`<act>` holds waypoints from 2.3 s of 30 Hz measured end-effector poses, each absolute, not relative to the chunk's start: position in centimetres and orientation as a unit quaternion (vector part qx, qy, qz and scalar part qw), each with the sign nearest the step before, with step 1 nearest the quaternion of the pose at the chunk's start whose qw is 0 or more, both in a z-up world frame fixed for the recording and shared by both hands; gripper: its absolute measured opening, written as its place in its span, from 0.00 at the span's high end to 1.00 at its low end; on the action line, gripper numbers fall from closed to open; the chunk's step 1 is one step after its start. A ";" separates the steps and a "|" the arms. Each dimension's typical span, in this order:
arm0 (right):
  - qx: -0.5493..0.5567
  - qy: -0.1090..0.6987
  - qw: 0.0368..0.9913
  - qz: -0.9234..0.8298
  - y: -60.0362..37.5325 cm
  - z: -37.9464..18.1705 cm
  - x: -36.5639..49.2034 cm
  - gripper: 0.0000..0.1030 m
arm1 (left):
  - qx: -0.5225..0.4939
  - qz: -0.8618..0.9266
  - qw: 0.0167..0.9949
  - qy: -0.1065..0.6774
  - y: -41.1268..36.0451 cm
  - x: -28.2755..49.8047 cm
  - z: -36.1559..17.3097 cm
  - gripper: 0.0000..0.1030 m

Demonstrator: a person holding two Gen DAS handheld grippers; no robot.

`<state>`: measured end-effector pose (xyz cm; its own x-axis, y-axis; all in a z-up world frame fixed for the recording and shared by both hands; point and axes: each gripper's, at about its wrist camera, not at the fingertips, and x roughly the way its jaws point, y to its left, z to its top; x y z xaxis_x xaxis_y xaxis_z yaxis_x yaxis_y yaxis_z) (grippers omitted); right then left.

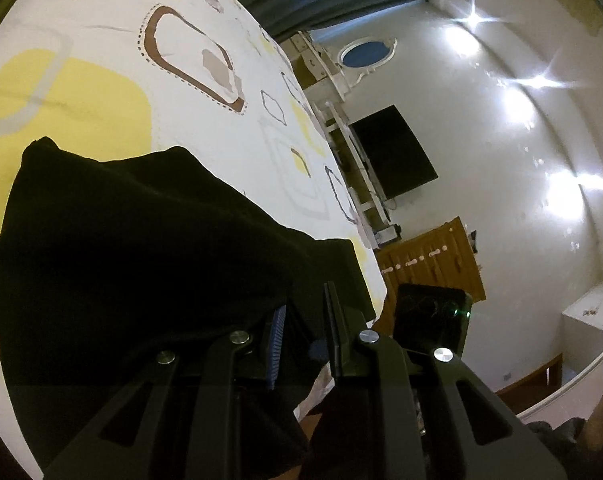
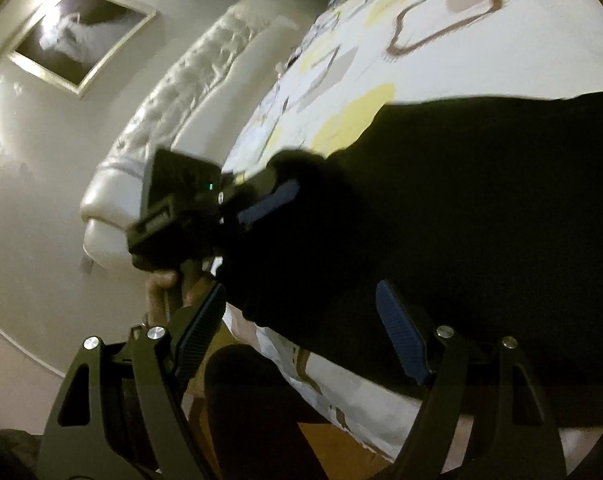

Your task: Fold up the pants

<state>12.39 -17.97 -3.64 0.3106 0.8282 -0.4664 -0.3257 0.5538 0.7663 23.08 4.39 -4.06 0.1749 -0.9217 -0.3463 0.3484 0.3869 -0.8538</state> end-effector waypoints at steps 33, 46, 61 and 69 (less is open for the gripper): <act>0.267 0.443 0.758 0.398 -12.3 -3.9 16.1 0.89 | -0.214 -0.313 0.834 0.402 6.3 18.4 0.8 0.17; 0.319 0.416 0.759 0.385 -17.8 -3.2 15.6 0.89 | -0.248 -0.289 0.840 0.386 10.1 17.5 -0.8 0.17; 0.349 0.343 0.821 0.294 -33.7 0.2 10.9 0.90 | -0.236 -0.350 0.793 0.439 1.4 18.9 -3.9 0.17; 0.387 0.351 0.824 0.221 -41.0 -3.6 8.3 0.91 | -0.212 -0.390 0.782 0.437 -2.9 19.2 -3.8 0.17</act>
<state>8.28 -40.96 -3.56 0.6567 0.6347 -0.4073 -0.0925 0.6038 0.7917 19.22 -2.88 -3.84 0.3134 -0.7955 -0.5186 0.4246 0.6059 -0.6728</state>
